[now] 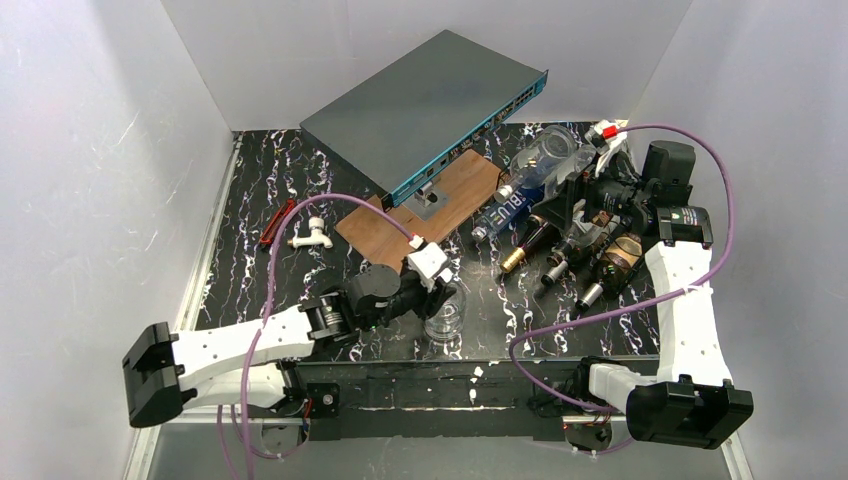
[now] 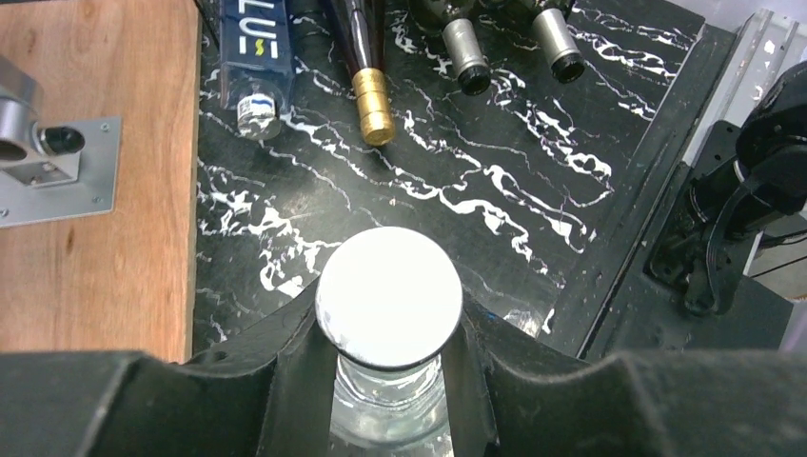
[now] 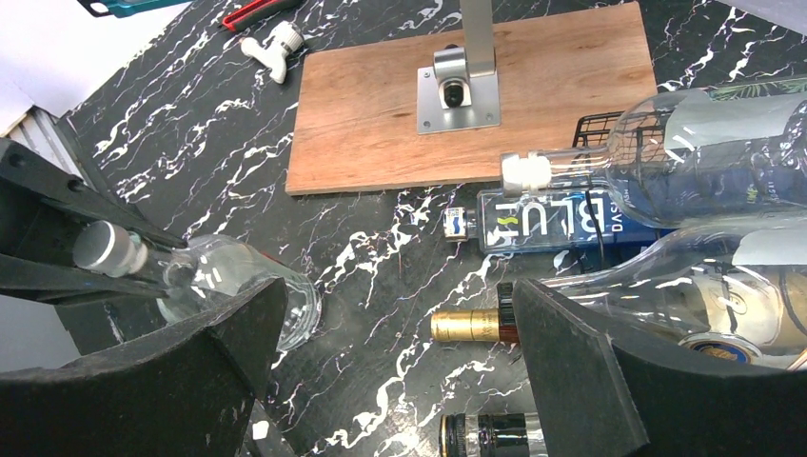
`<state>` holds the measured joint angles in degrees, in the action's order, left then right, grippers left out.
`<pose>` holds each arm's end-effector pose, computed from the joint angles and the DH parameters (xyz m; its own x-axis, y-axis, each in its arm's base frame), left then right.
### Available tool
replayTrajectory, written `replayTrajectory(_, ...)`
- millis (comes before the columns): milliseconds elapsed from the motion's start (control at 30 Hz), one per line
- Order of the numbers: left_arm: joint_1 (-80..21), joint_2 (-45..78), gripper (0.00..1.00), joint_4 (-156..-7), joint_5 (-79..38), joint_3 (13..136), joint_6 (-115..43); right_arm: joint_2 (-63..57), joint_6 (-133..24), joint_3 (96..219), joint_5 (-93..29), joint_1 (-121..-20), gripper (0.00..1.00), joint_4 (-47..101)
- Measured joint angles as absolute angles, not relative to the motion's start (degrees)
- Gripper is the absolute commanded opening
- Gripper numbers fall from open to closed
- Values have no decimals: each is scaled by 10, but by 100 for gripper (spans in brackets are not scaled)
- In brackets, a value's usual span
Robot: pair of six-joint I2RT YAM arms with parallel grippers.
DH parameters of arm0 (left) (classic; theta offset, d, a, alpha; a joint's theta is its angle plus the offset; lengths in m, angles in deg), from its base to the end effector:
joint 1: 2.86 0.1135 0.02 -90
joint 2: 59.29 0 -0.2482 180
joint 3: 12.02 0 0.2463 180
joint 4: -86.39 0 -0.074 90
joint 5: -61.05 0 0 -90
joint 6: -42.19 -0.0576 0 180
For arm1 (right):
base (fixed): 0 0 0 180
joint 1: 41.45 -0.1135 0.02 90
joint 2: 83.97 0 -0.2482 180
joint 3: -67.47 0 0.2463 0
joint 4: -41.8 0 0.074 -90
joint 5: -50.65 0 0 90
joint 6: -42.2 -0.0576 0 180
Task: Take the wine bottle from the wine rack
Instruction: Pick up the wine bottle from the center of the board.
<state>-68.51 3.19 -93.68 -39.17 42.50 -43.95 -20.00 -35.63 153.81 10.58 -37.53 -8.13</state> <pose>0.1242 -0.2497 0.2816 -0.1119 0.0867 -0.9899 0.8184 0.5730 -0.0424 0.2398 0.0278 0.3789 -0.3178 -0.1142 -0.9412 -0.7159 0.6798 0.1592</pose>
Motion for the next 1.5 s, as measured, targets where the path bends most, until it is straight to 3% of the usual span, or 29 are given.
replayTrajectory(633, -647, -138, 0, -710, -543, 412, -453, -198, -357, 1530, 110, -371, 98, -80)
replayTrajectory(1000, -431, -190, 0, -667, -537, 413, -460, -197, -356, 1530, 110, -370, 98, -80)
replayTrajectory(1500, -137, -46, 0, -718, -450, 513, -443, -188, -356, 1530, 115, -370, 98, -82)
